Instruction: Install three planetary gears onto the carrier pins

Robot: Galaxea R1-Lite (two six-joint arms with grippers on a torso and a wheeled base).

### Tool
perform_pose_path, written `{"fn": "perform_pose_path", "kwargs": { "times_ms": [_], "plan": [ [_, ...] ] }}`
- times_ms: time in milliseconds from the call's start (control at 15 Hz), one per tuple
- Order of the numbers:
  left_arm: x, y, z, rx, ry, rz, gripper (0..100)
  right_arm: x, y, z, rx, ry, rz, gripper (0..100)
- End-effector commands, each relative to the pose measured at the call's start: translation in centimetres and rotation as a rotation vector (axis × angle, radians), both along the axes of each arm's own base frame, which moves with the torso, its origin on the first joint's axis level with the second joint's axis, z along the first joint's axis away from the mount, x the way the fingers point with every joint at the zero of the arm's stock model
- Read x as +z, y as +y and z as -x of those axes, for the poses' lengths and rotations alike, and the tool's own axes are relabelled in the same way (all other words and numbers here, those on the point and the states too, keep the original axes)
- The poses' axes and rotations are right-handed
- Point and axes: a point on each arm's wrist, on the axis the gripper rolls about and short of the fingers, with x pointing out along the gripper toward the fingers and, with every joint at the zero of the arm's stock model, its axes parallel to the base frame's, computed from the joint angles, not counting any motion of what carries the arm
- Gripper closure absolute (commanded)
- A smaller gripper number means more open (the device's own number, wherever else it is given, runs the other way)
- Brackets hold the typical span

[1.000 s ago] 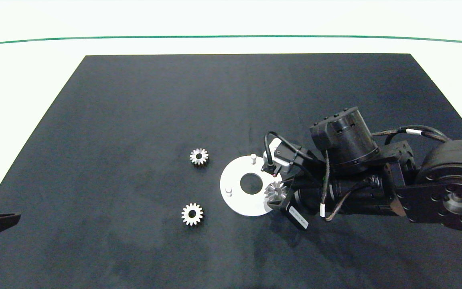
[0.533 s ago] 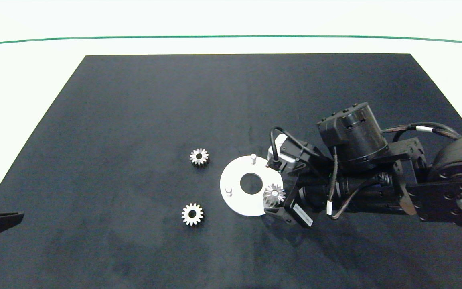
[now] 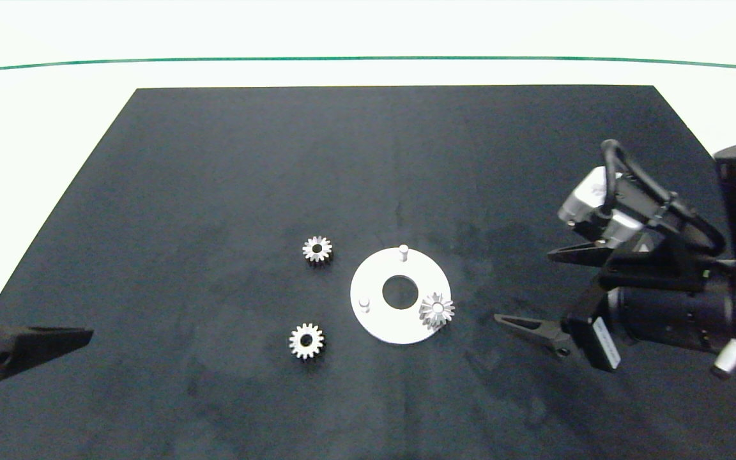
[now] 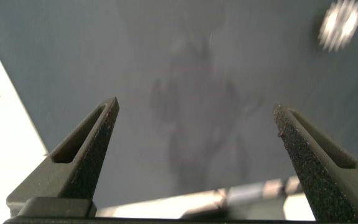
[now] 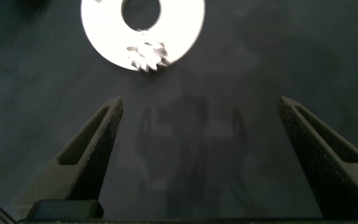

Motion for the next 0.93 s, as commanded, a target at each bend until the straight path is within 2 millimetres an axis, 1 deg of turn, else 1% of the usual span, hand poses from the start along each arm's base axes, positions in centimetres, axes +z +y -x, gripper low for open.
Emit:
{"fn": "perform_pose_path", "kwargs": {
  "times_ms": [67, 133, 200, 333, 400, 467, 533, 600, 867, 933],
  "plan": [
    [-0.2, -2.2, -0.9, -0.136, -0.033, 0.029, 0, 1.0, -4.3, 3.8, -0.089, -0.076, -0.068, 0],
    [-0.7, -3.2, -0.6, -0.21, -0.013, 0.024, 0, 1.0, -4.9, 4.1, -0.108, -0.084, -0.077, 0],
    [-1.1, -4.1, -0.8, -0.245, 0.013, 0.034, 0, 1.1, -5.3, 3.8, -0.137, -0.093, -0.083, 0],
    [-2.2, -5.8, -2.5, -0.251, 0.089, 0.038, 0, 1.2, -6.0, 3.1, -0.195, -0.131, -0.101, 0],
    [-2.8, -6.3, -3.3, -0.249, 0.111, 0.022, 0, 1.3, -6.3, 2.8, -0.218, -0.148, -0.107, 0],
    [-3.2, -6.5, -3.6, -0.251, 0.122, 0.013, 0, 1.0, -6.4, 2.8, -0.223, -0.146, -0.101, 0],
    [-3.8, -7.1, -4.3, -0.259, 0.134, 0.009, 0, 0.8, -6.6, 3.0, -0.233, -0.147, -0.099, 0],
    [-4.3, -7.8, -4.6, -0.277, 0.149, 0.005, 0, 1.1, -6.7, 2.9, -0.241, -0.156, -0.108, 0],
    [-6.2, -9.1, -6.1, -0.268, 0.215, -0.007, 0, 1.6, -7.6, 2.5, -0.301, -0.194, -0.12, 0],
    [-6.4, -9.3, -6.5, -0.257, 0.215, 0.007, 0, 1.7, -7.9, 2.5, -0.315, -0.202, -0.121, 0]
  ]
}}
